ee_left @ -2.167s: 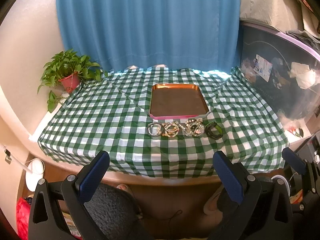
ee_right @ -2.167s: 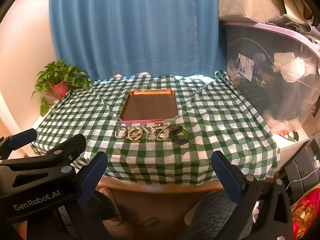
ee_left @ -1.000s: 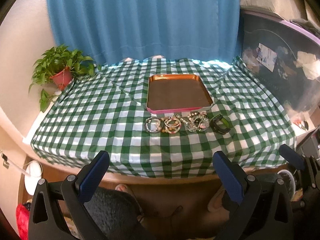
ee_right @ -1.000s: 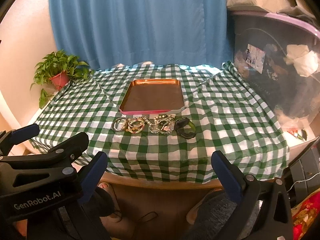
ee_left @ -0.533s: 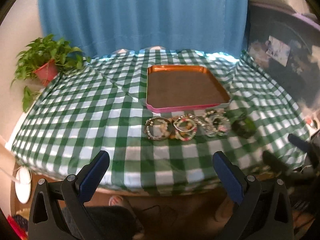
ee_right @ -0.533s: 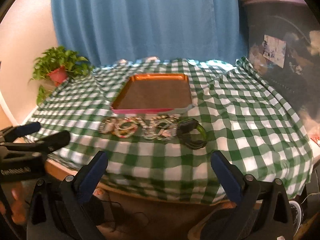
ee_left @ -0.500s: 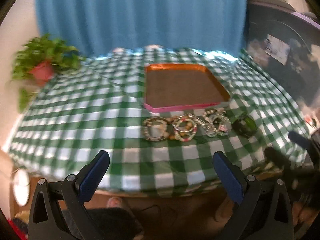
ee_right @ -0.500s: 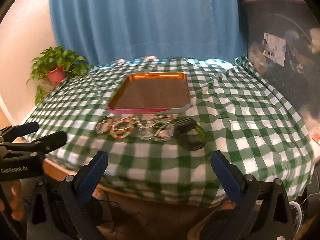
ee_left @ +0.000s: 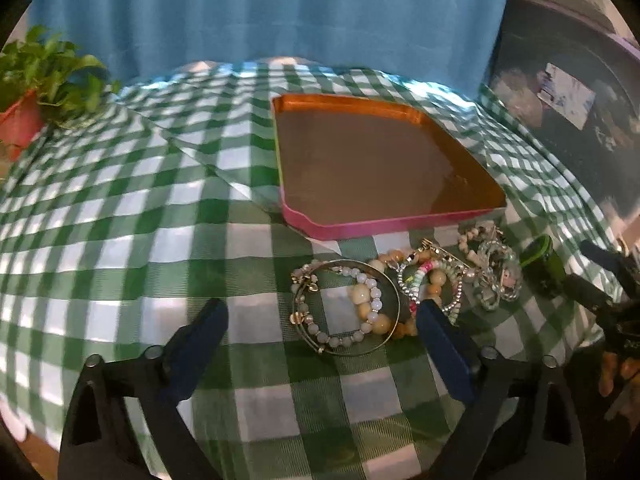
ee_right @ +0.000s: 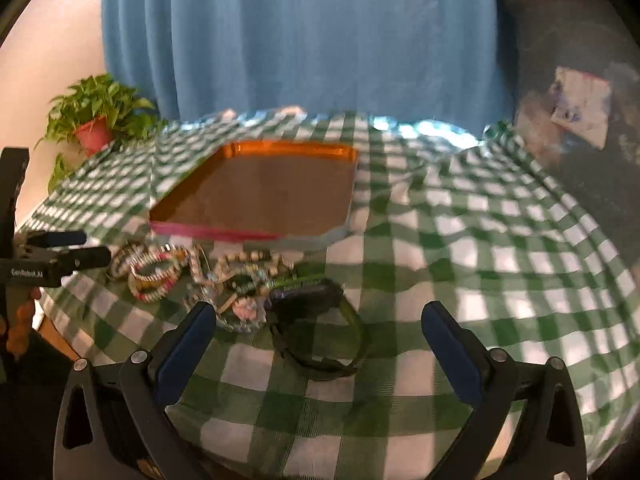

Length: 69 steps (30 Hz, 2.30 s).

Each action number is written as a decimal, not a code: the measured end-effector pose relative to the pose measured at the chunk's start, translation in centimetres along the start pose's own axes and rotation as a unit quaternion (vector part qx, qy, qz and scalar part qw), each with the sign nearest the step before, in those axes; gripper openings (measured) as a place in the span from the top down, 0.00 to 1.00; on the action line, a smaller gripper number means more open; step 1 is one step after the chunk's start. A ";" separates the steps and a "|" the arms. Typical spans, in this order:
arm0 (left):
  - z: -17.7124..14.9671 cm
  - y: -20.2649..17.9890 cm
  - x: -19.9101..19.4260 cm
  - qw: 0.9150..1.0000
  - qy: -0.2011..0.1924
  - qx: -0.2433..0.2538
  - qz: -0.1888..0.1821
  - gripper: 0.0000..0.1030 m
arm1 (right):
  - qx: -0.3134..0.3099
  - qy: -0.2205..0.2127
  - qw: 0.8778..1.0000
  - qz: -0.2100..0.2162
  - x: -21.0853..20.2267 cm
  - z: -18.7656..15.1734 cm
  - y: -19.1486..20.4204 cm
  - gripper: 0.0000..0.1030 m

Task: Organize jewelry
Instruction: 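Lower the left tool onto the gold bangle while the right tool lowers onto the black watch, then close the left tool on the gold bangle while the right tool grips the black watch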

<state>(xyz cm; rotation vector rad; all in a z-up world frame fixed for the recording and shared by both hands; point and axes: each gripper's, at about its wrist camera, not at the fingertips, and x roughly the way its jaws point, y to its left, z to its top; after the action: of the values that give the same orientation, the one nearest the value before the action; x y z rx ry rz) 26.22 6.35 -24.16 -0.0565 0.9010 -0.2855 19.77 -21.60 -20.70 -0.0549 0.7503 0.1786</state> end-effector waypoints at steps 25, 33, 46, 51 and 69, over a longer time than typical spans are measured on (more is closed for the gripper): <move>-0.6 -1.4 1.1 0.999 -0.006 0.043 -0.030 0.39 | -0.009 0.055 0.998 0.018 4.4 -0.4 0.3 0.41; -1.0 -1.8 0.5 0.998 -0.011 0.048 -0.034 0.39 | -0.015 0.045 0.999 0.011 3.9 -0.5 0.3 0.53; -1.5 -1.9 0.2 0.999 -0.008 0.037 -0.013 0.39 | -0.018 0.031 0.999 -0.020 3.2 -0.1 0.7 0.55; -1.5 -2.0 -1.0 1.000 -0.013 0.024 -0.012 0.39 | 0.004 0.031 0.999 -0.013 3.1 0.0 -0.1 0.56; -1.6 -4.2 -7.3 0.998 -0.040 -0.003 0.037 0.39 | 0.011 -0.005 1.000 -0.024 -0.7 -1.0 0.6 0.56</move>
<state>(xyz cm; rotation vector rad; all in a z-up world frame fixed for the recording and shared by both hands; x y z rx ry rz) 19.73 4.37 -18.88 -0.0404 0.8221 -0.2091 18.54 -21.19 -20.96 -0.0505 0.7399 0.1250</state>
